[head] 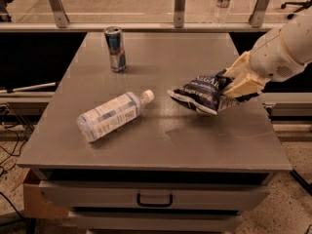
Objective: Move blue chip bag near redbull can
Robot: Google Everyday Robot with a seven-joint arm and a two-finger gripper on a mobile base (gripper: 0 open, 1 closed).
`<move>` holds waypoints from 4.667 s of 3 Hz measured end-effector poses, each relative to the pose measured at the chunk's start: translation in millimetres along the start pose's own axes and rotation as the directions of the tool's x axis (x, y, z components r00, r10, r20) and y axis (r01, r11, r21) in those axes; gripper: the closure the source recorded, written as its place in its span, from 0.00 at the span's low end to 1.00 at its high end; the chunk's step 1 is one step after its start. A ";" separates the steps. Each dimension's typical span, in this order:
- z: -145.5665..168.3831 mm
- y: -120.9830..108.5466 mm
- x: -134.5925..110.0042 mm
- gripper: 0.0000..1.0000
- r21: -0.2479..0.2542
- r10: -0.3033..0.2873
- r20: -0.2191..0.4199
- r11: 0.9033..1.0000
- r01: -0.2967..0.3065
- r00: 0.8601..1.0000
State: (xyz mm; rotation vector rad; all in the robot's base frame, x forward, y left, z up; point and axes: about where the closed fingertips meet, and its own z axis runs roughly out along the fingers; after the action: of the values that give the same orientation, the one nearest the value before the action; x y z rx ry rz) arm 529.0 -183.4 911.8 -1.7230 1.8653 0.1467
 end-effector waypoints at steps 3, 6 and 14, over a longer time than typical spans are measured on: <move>-26.3 -20.6 -9.7 1.00 0.113 -0.024 -0.036 0.993 0.028 0.999; -7.0 -119.3 -15.6 1.00 0.264 -0.128 -0.043 0.955 0.135 0.991; 147.7 -152.7 -147.2 0.88 0.136 -0.286 0.331 0.957 0.254 0.899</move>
Offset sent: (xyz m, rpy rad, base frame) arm 0.0097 -0.0073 0.0279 -0.0360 -0.0882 -0.0301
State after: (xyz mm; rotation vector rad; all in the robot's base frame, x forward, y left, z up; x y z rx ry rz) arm 721.2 -10.6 908.3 -1.7443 1.3439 0.2371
